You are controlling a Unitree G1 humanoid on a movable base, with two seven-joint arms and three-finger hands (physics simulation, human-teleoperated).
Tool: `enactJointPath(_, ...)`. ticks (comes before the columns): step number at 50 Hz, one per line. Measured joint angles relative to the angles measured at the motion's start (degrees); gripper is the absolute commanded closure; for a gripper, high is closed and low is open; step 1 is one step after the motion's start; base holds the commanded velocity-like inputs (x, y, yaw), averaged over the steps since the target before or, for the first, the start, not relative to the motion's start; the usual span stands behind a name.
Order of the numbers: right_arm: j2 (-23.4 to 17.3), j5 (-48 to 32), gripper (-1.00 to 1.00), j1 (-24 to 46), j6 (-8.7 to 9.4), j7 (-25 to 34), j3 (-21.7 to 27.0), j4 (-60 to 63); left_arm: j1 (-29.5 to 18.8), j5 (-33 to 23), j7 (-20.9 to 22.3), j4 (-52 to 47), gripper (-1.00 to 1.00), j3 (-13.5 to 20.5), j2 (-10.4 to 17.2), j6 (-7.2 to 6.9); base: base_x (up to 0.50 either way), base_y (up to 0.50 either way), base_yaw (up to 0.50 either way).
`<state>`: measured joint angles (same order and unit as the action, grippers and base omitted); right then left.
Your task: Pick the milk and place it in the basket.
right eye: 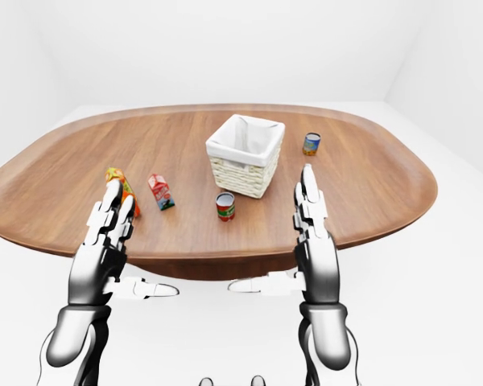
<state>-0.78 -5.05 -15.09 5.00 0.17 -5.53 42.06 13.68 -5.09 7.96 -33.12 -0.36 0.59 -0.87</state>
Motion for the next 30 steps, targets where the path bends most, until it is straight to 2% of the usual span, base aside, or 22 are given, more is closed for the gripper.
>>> enactJointPath(12,-0.2,0.4,-1.00,-0.7,0.00,0.3,-0.5,1.0,0.0,0.0,0.0,0.4,-1.00,-0.1,0.0,0.45,0.44,0.00,0.00)
enactJointPath(30,-0.4,0.5,-1.00,-1.0,0.00,0.3,-0.8,1.5,0.2,0.0,-0.1,0.8,-1.00,-0.5,0.0,0.89,0.29,0.00,0.00)
